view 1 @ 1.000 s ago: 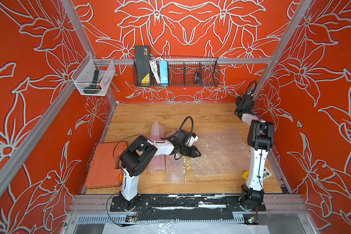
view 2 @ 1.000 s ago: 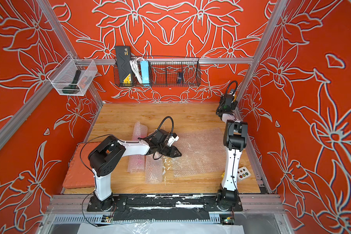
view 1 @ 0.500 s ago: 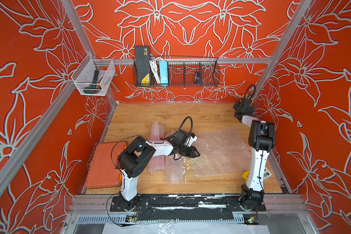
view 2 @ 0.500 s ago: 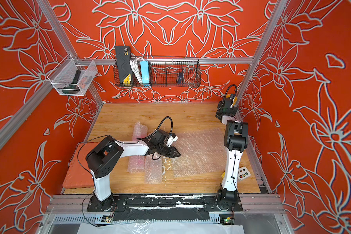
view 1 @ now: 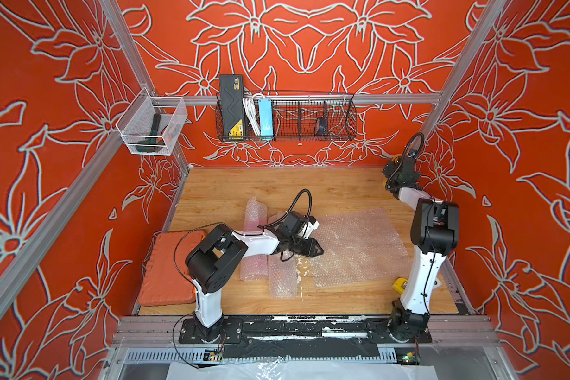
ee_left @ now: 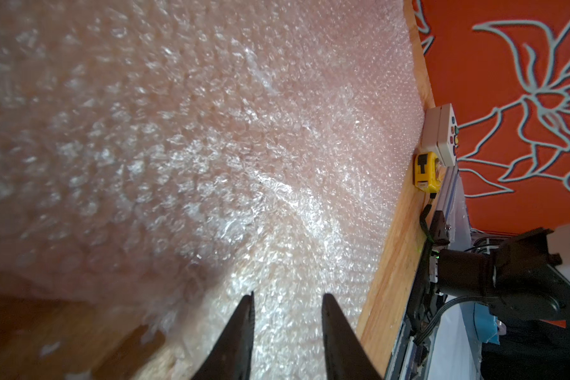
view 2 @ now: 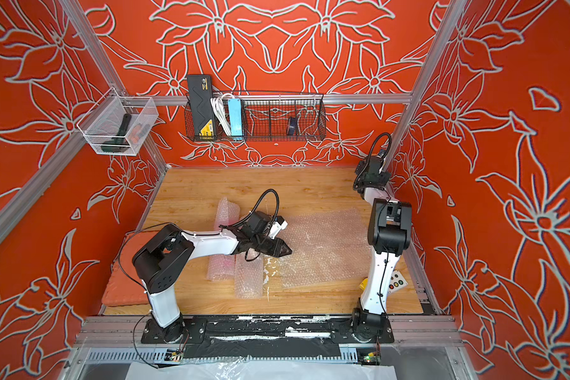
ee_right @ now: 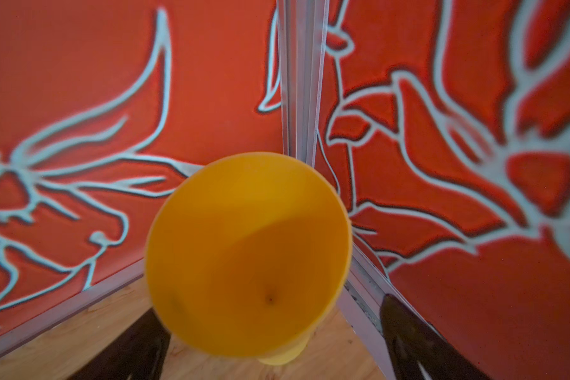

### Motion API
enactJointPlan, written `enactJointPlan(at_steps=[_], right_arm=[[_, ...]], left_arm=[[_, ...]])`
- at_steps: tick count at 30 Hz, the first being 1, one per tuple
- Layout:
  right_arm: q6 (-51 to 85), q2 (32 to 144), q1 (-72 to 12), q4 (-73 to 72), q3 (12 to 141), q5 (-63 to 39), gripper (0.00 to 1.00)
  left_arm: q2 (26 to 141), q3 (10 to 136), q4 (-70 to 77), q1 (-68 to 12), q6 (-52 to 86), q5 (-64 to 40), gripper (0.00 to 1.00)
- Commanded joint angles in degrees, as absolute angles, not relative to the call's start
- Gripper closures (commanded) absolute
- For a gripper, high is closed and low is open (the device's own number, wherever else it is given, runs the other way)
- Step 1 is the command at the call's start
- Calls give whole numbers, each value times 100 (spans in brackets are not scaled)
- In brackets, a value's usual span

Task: Unpack wine glasses from bubble wrap
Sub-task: Place the wine glass at the corner of the board.

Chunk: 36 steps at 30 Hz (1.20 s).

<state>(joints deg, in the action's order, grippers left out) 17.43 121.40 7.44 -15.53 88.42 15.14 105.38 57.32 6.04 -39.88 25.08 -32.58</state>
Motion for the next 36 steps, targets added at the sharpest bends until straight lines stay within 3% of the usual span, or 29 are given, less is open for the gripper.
enactJointPlan(at_steps=[1,17,25,28,36], right_arm=[[2064,11585,747,-1006,8566,1257,3],[1908,10116,713,436,8032,473,2],[1315,8829,-17,1393,7304,203,4],[1256,8428,-402,1726,6933,162,7],[1482,7845,-781,2847,6231,-656,26]], left_arm=[[10261,5683,606,-4017,2400,-3200,66],[9697,5238,899,-4022,2448,-3109,66],[9488,5155,1110,-4013,2487,-3024,66],[9401,5111,1203,-4006,2496,-2971,65],[9293,4891,1390,-3771,2594,-3155,65]])
